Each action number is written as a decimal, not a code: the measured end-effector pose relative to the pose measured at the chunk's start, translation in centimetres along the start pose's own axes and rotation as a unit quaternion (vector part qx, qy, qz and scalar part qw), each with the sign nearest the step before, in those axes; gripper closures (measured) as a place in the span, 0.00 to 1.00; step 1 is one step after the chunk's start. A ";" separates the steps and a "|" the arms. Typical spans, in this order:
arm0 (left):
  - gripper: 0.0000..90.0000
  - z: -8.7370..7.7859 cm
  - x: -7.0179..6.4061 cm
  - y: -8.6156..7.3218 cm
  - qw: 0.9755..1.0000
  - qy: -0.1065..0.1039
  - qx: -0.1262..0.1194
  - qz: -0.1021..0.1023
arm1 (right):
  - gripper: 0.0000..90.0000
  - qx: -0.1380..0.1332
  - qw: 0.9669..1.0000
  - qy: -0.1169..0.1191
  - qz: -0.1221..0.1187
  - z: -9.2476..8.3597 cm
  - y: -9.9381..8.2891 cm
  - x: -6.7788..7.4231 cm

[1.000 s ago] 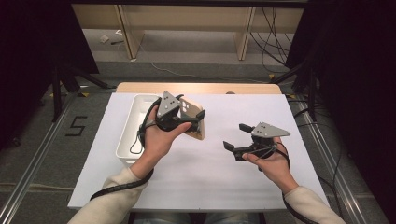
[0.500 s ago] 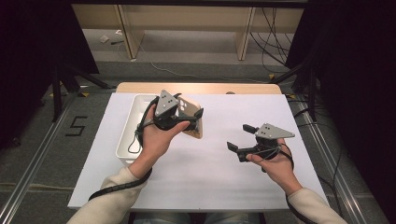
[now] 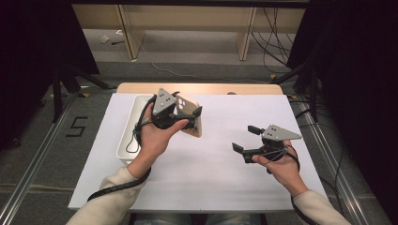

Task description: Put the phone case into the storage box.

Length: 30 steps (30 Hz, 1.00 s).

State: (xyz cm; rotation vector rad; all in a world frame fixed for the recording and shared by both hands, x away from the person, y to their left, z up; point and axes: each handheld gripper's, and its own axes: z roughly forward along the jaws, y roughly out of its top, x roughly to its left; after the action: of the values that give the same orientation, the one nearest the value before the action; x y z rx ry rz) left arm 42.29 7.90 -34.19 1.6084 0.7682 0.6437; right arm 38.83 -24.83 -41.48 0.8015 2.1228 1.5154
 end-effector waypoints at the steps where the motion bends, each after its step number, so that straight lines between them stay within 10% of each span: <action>1: 0.11 0.0 0.0 0.0 1.000 0.000 0.000 0.000 | 0.12 0.000 1.000 0.001 0.000 -0.1 0.0 -0.1; 30: 0.11 -0.4 0.7 0.5 1.000 0.017 0.001 0.002 | 0.13 0.001 1.000 -0.014 0.000 -0.7 -0.7 -1.0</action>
State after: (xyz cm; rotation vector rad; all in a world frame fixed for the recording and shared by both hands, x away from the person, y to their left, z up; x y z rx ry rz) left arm 42.46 8.63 -33.66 1.6056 0.7910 0.6757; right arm 39.04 -26.16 -41.91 0.8197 2.1049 1.4941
